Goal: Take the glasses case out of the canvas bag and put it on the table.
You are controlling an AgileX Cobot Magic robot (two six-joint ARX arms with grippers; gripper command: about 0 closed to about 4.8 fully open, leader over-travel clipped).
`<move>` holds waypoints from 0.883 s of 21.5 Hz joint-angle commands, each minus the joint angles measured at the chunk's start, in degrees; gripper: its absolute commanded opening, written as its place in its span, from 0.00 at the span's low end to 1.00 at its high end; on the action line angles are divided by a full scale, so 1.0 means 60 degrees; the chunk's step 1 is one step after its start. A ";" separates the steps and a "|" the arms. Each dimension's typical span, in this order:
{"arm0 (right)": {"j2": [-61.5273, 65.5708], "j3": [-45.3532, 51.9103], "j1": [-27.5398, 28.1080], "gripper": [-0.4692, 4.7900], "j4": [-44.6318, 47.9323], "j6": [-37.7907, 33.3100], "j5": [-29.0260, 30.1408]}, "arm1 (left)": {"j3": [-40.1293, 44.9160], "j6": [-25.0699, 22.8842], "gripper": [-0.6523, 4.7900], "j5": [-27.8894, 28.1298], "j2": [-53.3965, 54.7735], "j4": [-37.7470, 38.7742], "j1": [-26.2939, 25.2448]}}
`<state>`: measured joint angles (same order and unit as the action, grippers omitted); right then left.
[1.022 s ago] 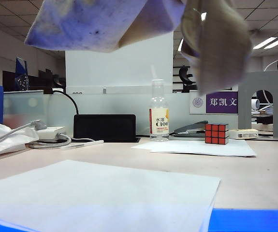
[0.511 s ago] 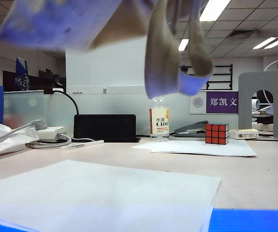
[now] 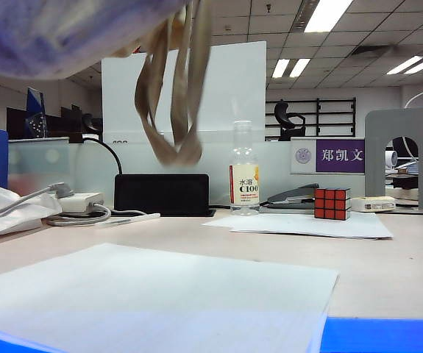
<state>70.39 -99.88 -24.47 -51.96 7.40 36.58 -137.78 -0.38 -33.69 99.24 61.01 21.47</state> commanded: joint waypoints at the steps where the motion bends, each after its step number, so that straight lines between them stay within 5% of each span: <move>1: 0.0033 0.1504 0.0004 0.58 0.0036 -0.0047 0.0390 | -0.0113 0.1351 0.11 -0.0022 -0.0171 -0.1993 0.0004; 5: 0.0058 0.3563 0.0004 0.62 0.1741 -0.0780 0.0747 | -0.0120 0.2841 0.11 0.0058 -0.0197 -0.2976 0.0011; 7: 0.0055 0.4244 0.0018 0.63 0.2983 -0.1494 0.0933 | -0.0120 0.2845 0.11 0.0138 -0.0313 -0.2983 0.0011; 11: 0.0058 0.4393 -0.0004 0.63 0.5064 -0.2586 0.1909 | -0.0117 0.3697 0.11 0.0903 -0.0437 -0.3799 0.0047; 19: 0.0058 0.4393 -0.0120 0.63 0.7992 -0.4299 0.1814 | 0.0007 0.5020 0.11 0.2204 -0.0404 -0.5872 0.0991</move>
<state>70.98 -73.25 -25.17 -5.06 -17.89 48.56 -137.64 26.83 -21.32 97.27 31.38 27.18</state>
